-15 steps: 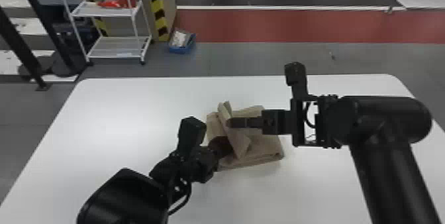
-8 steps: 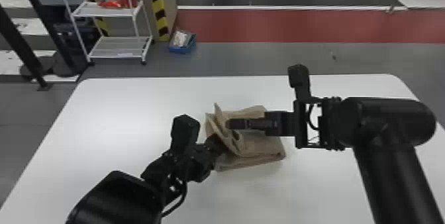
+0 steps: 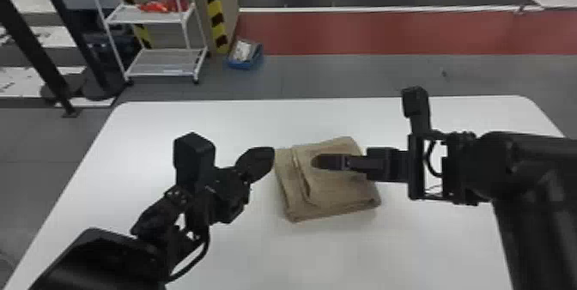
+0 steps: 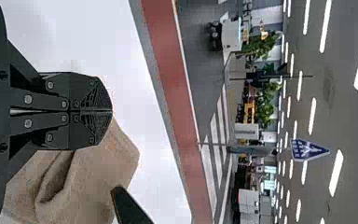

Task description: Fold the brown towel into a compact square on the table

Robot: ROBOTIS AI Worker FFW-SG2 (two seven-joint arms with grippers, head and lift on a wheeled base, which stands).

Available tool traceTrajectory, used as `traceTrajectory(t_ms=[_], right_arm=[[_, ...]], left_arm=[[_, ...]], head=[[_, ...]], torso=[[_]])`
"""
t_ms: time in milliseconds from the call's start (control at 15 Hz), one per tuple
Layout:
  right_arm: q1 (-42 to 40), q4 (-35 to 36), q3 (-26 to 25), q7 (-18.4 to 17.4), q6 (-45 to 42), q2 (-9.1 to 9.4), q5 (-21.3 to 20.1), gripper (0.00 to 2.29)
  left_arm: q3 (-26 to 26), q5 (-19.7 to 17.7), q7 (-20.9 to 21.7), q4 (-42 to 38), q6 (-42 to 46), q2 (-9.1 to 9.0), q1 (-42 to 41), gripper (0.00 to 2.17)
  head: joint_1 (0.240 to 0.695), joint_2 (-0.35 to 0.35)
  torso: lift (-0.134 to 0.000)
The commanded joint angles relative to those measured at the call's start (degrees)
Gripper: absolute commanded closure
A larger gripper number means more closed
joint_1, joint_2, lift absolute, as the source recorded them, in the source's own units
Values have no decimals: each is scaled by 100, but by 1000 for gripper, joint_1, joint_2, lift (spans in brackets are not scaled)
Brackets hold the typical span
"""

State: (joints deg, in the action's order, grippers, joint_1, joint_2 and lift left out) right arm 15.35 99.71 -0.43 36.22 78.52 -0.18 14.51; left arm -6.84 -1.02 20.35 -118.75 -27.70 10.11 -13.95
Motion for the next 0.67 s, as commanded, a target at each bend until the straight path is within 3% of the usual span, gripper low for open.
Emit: traceTrajectory(t_ms=[0, 133, 267, 333, 400, 467, 600], right_arm=[[-278, 462, -212, 60, 160, 23, 104, 49], [-639, 769, -397, 175, 160, 23, 412, 66], [-1025, 1138, -582, 385, 353, 23, 623, 316], [-1280, 1411, -652, 447, 423, 23, 623, 745], [-1579, 1727, -722, 447, 406, 23, 588, 1571], [-1799, 1991, -792, 447, 371, 23, 473, 2037], [-2273, 2175, -740, 500, -227, 23, 8, 2240]], left_arm=[[420, -4, -49, -193, 32, 106, -73, 1443], [675, -56, -58, -34, 296, 106, -29, 1443], [772, -179, -14, 256, 489, 106, 59, 1443], [772, -232, -5, 370, 559, 97, 103, 1443], [772, -250, 4, 467, 682, 70, 121, 1443], [763, -258, 4, 555, 717, 62, 156, 1443], [745, -320, 21, 713, 840, 53, 244, 1443]], head=[[695, 83], [695, 108], [695, 136], [695, 156], [695, 162], [695, 163], [695, 155]], torso=[[-124], [-124], [-124], [-124], [-124], [-124], [-124]])
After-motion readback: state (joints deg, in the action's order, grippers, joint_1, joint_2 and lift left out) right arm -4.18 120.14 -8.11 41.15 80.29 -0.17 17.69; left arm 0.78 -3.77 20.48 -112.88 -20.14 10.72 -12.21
